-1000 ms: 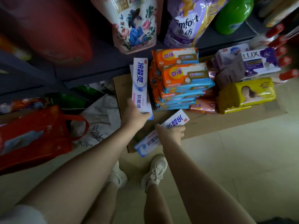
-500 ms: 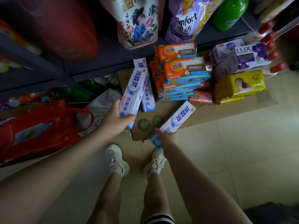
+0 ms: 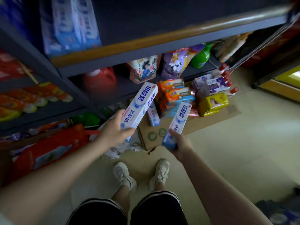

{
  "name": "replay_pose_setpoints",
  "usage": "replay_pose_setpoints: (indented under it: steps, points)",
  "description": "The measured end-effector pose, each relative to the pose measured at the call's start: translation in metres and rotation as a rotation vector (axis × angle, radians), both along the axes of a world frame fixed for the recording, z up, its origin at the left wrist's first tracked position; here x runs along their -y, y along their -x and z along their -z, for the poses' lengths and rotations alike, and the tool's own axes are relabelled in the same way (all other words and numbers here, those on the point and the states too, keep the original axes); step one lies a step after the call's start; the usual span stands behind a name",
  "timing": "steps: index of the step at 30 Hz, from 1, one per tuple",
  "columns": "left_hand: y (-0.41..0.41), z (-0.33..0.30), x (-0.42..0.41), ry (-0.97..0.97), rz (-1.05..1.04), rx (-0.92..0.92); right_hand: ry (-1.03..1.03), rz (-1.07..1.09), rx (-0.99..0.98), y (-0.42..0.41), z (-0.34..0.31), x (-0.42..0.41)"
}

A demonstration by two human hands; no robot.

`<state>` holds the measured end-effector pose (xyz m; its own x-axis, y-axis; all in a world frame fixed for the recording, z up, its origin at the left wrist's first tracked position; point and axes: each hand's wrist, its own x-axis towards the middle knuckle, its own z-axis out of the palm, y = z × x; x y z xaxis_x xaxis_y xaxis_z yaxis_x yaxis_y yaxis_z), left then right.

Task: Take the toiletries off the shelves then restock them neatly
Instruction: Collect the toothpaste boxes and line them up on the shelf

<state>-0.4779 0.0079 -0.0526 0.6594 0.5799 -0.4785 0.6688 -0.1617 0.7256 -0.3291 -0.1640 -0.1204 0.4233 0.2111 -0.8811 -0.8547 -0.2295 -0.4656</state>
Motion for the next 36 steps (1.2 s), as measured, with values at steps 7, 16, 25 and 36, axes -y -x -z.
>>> replay_pose_setpoints:
  steps: [7,16,25,36]
  points:
    - [0.009,-0.069,-0.035,-0.188,-0.069,0.177,-0.201,-0.142,0.387,0.008,-0.099,-0.061]
    - [-0.015,-0.109,-0.095,-0.389,-0.472,0.220,-0.439,-0.473,0.447,-0.021,-0.167,-0.162]
    - [-0.049,-0.117,-0.162,-0.512,-0.661,0.115,-0.422,-0.715,0.553,-0.049,-0.186,-0.264]
    - [-0.037,-0.097,-0.185,-0.167,-0.606,0.368,-0.374,-0.706,0.650,-0.060,-0.157,-0.324]
